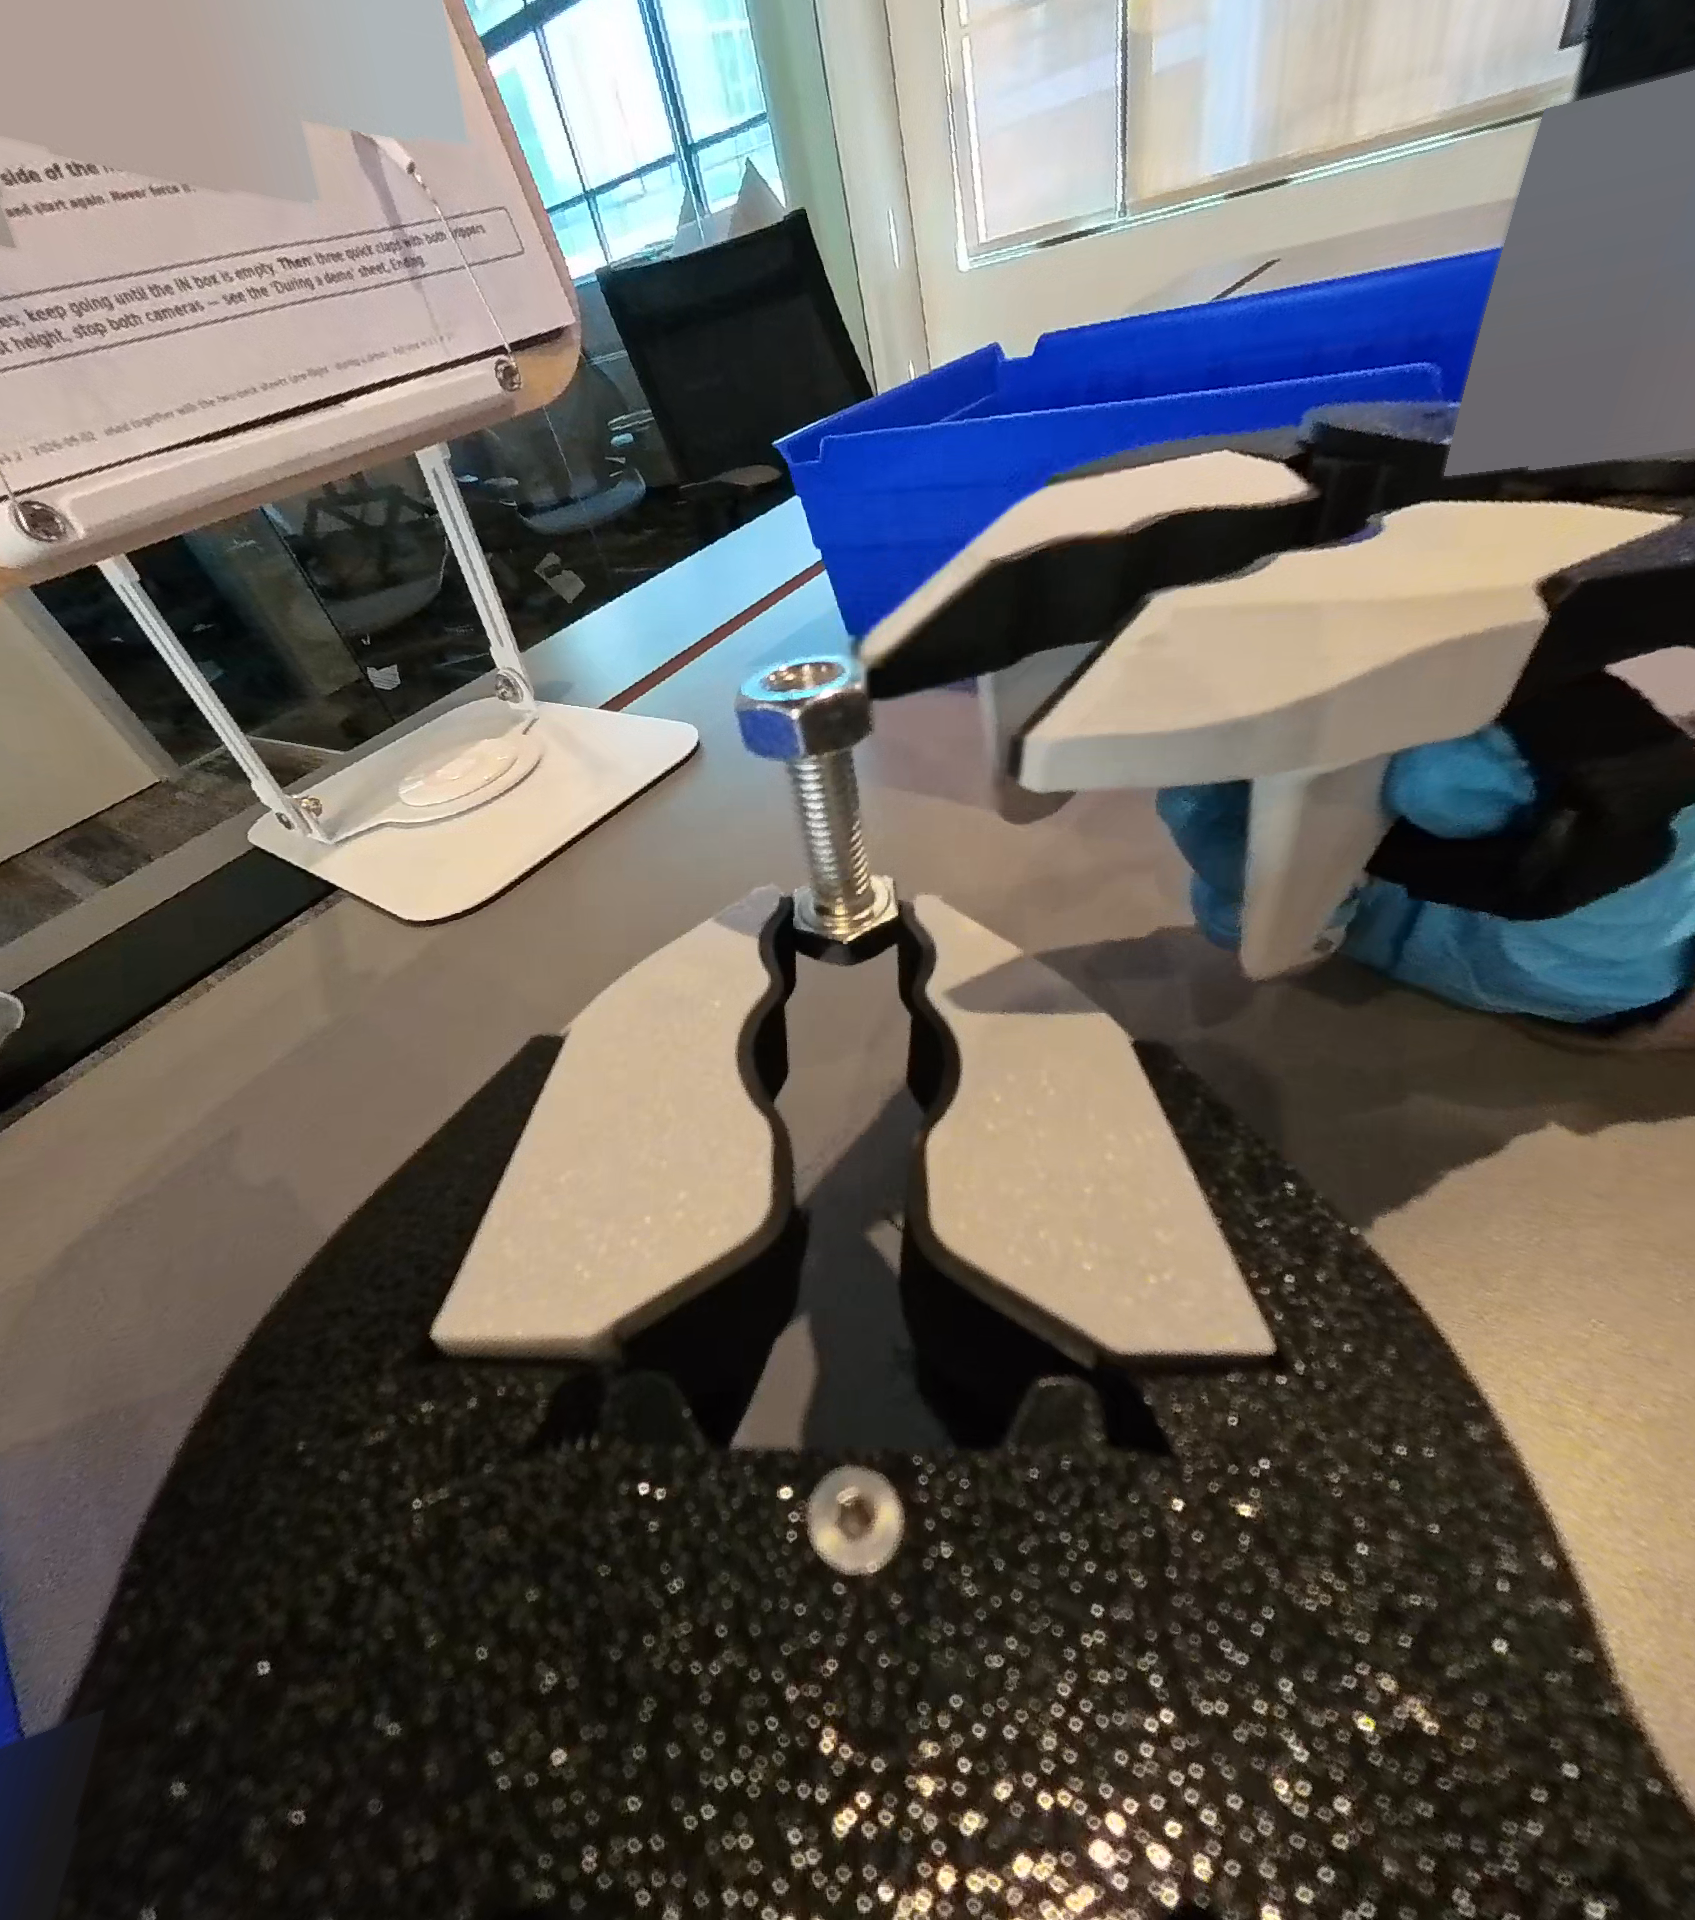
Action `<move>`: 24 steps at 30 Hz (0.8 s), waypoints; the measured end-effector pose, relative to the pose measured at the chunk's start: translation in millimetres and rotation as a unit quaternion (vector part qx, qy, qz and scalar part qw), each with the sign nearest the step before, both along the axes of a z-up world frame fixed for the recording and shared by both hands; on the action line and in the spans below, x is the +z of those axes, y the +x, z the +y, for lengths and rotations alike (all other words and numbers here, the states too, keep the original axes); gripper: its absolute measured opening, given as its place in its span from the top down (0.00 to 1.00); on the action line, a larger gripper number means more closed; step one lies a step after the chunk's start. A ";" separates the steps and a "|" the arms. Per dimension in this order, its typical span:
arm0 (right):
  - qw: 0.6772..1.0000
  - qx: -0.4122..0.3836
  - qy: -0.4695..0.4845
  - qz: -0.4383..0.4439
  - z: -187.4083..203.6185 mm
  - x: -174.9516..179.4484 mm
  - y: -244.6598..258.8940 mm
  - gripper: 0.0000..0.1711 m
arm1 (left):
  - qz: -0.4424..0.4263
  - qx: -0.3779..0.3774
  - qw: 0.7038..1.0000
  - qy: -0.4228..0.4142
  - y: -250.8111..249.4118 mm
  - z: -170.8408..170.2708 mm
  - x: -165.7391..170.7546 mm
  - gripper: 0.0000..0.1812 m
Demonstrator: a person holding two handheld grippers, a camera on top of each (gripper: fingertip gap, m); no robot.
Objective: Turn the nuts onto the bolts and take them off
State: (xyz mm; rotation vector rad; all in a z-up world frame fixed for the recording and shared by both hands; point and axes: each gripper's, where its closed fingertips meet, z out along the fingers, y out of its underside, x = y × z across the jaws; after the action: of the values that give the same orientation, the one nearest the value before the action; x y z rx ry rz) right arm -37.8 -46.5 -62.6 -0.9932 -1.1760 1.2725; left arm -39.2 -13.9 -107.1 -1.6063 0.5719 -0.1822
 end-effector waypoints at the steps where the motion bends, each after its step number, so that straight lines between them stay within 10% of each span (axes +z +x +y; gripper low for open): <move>1: 1.000 0.002 0.002 -0.001 -1.1 -0.4 0.7 0.85 | -0.001 0.000 1.000 0.000 -0.2 0.1 0.1 0.90; 24: 1.000 -0.007 0.010 0.003 0.9 -0.7 2.5 0.89 | -0.002 0.001 1.000 -0.005 -0.7 1.0 -0.9 0.90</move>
State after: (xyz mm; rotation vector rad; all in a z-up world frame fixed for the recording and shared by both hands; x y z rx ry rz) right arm -35.3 -45.6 -63.3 -0.9796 -1.1728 1.2498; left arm -39.9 -12.9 -108.0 -1.6153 0.5676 -0.1859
